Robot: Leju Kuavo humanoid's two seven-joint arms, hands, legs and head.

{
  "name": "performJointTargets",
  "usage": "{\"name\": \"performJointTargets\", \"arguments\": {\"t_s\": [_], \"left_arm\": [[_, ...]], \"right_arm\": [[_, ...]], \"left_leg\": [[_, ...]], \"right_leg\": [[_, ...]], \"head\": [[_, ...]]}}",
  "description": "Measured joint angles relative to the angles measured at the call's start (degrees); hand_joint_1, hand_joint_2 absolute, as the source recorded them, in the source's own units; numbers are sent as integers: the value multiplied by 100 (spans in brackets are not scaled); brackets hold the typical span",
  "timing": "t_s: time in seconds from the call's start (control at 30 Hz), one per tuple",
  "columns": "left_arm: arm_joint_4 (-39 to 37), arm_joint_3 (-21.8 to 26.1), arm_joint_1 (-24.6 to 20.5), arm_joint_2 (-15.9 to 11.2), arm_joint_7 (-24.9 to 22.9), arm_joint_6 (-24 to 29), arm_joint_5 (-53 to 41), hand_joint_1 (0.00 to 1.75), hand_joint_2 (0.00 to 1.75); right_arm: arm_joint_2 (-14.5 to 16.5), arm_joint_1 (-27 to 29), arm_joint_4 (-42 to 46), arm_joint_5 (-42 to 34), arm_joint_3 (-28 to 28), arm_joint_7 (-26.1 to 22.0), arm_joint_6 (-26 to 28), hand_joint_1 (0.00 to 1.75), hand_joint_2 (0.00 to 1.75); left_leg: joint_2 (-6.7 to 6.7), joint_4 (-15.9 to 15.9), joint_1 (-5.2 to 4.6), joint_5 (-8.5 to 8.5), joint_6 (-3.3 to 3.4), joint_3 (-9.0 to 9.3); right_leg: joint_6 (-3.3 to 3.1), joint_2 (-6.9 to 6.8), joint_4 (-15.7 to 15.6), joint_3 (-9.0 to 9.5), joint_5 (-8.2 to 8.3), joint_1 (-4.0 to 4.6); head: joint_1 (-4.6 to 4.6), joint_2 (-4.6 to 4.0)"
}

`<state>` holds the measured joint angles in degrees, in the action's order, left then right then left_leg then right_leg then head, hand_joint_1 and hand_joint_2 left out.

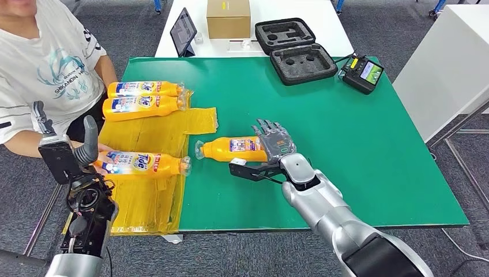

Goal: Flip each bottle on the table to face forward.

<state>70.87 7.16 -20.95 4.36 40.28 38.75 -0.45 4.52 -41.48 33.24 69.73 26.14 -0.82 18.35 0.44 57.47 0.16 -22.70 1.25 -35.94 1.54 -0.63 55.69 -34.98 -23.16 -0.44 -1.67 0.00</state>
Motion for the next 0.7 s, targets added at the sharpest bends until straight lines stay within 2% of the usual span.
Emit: {"name": "performJointTargets", "arguments": {"t_s": [0.27,0.53,0.7], "left_arm": [[-8,-202,4,68,0,1,-23,0,175],[-10,-278,3,105,0,2,-23,0,175],[-59,-282,-26,109,0,-18,-22,0,175]], "right_arm": [[107,-366,-712,2,-96,-12,-221,0,175],[207,-507,-976,-35,-135,-45,-344,0,175],[252,-549,-1092,-293,-242,-344,-706,0,175]], "left_leg": [[2,0,0,-1,-1,-1],[3,0,0,0,-1,-2],[2,0,0,0,-1,-3]], "right_leg": [[0,2,0,-5,0,1],[0,3,0,-6,0,2],[0,3,0,-6,0,1]], "head": [[-1,0],[-1,0],[0,0]]}}
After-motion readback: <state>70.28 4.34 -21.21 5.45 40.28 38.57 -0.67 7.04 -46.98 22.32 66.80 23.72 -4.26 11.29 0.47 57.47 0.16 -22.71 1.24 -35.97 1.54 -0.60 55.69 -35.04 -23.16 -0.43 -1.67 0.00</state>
